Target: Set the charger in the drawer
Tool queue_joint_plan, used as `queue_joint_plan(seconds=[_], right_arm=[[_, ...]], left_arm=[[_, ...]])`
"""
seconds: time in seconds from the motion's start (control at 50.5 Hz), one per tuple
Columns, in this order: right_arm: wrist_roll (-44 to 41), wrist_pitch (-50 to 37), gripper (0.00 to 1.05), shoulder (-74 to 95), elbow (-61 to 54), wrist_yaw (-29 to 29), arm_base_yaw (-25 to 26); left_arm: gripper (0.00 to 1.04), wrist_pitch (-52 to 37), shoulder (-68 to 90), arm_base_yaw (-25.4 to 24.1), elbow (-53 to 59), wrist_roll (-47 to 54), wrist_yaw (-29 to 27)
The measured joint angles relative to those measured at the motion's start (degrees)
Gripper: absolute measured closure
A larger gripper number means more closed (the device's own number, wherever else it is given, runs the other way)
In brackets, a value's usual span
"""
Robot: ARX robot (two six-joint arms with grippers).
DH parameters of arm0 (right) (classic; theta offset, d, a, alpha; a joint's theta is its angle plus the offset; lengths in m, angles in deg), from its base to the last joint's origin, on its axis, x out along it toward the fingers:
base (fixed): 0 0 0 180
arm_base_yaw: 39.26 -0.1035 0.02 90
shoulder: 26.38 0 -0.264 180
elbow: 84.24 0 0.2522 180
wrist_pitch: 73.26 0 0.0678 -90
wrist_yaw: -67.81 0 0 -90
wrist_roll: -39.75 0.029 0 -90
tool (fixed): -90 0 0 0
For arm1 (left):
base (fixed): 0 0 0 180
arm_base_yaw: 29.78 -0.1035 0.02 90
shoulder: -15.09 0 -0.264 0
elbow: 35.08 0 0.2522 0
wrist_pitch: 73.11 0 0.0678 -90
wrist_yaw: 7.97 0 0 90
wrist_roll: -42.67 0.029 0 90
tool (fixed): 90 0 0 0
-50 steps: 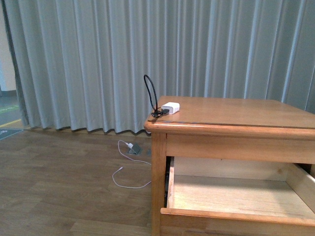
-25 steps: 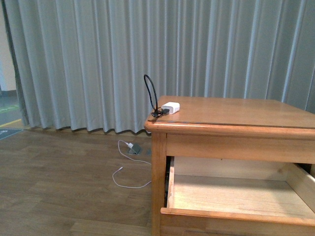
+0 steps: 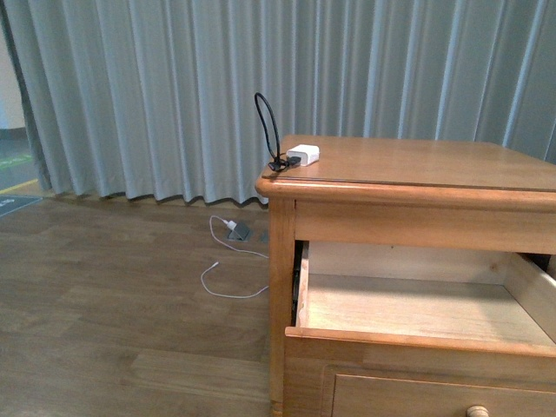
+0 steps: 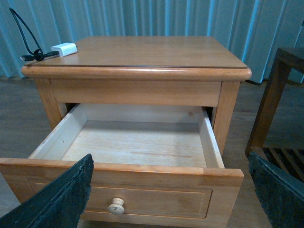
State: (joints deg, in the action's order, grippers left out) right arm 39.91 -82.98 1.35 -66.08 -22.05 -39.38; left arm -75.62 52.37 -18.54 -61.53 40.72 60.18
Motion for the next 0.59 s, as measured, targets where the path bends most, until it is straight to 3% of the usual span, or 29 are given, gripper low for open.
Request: queue_joint_plan(seconds=[0.238,0.594], right_arm=[[0.0,0.0,0.08,0.0,0.0,0.0,0.0],[0.0,0.0,0.08,0.0,0.0,0.0,0.0]], left_arm=[[0.06,-4.1,26.1,4.0,-20.0,1.6,2.3],[0.06,-3.8,57.8,9.6,-55.2,3.0,-1.7]])
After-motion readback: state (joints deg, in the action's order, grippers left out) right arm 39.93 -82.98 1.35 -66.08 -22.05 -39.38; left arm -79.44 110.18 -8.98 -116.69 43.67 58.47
